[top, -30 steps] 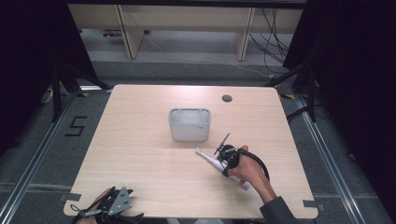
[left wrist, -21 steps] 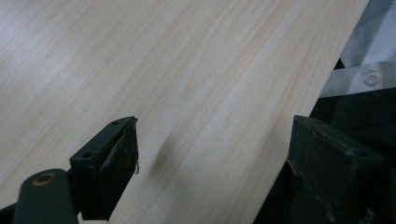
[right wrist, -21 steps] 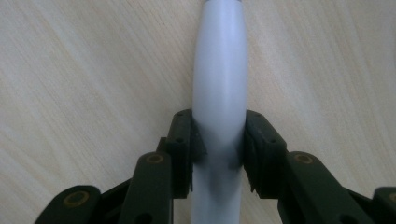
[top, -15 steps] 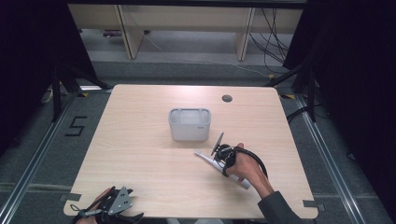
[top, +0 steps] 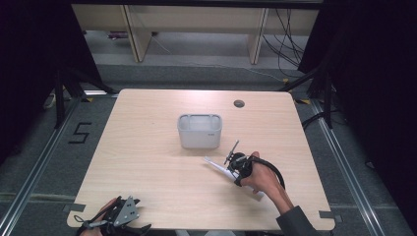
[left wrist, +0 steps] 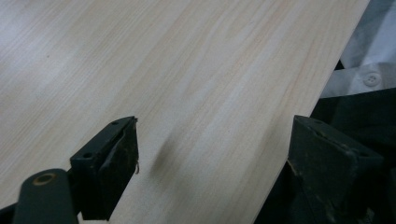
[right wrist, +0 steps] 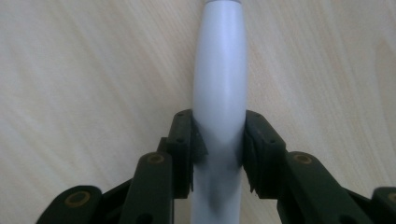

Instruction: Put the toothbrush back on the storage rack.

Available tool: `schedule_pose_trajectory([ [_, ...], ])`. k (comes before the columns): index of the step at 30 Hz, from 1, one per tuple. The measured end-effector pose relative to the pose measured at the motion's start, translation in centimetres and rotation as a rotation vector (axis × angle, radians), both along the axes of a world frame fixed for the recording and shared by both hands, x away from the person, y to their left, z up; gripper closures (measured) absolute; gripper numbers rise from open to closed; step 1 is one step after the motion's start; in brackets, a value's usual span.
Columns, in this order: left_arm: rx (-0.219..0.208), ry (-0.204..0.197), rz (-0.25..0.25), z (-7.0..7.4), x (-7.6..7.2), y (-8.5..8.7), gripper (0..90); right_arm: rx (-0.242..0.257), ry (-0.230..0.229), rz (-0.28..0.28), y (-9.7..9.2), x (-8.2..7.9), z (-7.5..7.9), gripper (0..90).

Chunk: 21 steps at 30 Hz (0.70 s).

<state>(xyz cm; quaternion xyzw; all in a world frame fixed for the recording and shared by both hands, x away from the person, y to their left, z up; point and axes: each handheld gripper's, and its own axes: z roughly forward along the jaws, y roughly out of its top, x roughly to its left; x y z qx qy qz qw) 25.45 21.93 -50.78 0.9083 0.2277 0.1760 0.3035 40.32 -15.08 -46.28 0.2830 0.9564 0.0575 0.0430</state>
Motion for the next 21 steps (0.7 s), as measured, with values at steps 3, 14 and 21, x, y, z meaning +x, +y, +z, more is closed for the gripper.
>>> schedule_pose_trajectory([
  [3,0.006,0.003,-0.001,0.0,0.0,0.0,15.8,0.035,-0.035,0.012,-0.4,-0.6,1.0,66.5],
  [14,0.015,-0.003,0.001,0.0,0.0,0.0,15.8,0.265,-0.173,0.012,-2.1,-1.6,4.7,66.5],
  [21,0.005,0.009,0.003,-0.1,0.0,0.0,15.9,0.391,-0.251,-0.008,-2.4,-1.0,6.6,66.5],
])
